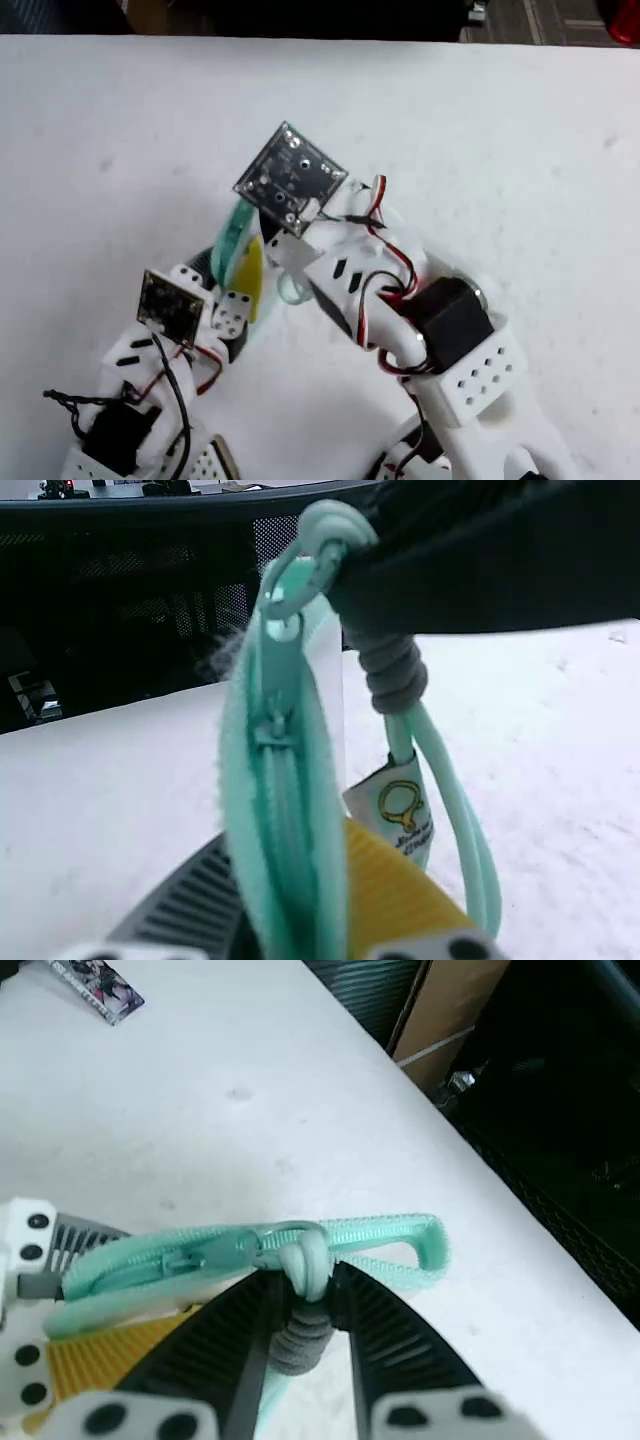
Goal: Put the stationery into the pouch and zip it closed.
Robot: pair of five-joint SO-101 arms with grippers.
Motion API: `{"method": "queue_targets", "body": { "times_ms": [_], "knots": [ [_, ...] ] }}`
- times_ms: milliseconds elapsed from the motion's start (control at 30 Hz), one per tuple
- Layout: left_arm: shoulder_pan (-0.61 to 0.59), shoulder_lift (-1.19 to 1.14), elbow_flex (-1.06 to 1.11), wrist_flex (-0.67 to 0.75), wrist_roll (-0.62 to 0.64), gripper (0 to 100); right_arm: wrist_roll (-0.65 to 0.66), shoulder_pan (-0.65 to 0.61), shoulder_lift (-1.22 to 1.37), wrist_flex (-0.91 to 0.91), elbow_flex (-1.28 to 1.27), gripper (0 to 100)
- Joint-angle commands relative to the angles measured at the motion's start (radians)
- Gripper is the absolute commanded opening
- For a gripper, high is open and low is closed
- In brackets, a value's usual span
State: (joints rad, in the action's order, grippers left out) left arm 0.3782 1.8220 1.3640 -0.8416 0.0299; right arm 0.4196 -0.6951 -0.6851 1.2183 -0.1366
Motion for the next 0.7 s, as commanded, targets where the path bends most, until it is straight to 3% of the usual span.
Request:
{"method": "queue_targets", "body": {
  "times_ms": [0,533,667],
  "knots": [
    [0.015,0.005,-0.054,-0.017,-0.017,2,-0.012,0.015,-0.002,0.008,0.051,1.8],
    [0.016,0.005,-0.057,-0.051,-0.057,2,-0.009,0.022,0.044,-0.111,0.063,1.8],
    [0.016,0.005,-0.057,-0.058,-0.058,2,-0.014,0.077,0.137,-0.104,0.13,1.8]
  ]
}}
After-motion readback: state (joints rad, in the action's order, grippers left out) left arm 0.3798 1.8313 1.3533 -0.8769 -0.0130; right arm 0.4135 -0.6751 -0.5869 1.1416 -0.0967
